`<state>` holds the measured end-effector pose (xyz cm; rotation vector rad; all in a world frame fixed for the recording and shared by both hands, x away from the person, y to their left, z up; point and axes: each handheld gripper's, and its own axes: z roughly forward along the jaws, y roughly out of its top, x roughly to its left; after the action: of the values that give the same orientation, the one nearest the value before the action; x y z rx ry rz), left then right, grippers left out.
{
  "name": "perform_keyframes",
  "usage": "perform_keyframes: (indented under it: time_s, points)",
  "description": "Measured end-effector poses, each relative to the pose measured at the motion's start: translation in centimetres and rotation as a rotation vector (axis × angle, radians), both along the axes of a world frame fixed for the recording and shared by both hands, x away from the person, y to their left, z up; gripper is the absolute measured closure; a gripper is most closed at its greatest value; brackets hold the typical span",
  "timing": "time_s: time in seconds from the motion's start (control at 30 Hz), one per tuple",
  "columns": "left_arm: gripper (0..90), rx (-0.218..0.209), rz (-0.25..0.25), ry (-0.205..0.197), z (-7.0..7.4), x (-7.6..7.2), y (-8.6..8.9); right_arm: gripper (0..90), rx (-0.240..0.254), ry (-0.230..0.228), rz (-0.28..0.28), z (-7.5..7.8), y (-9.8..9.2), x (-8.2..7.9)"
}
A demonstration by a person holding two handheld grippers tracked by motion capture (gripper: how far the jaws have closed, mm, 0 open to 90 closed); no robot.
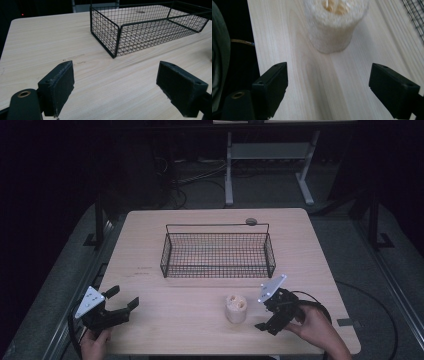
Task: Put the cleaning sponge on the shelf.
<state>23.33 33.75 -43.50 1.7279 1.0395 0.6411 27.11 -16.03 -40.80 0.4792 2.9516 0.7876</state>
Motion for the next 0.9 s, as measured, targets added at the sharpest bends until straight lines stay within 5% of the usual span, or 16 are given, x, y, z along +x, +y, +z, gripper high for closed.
perform_keyframes:
  time_s: [0.47, 0.9]
  points:
    - [13.9, -0.008, 0.003, -0.003, 0.0, 0.1, 0.1, 15.3, -0.024, 0.024, 0.074, 1.7, 3.9, 2.2]
    - [13.9, -0.013, 0.004, -0.002, 0.1, 0.0, 0.3, 15.5, -0.070, 0.042, 0.096, 2.1, 5.6, 3.5]
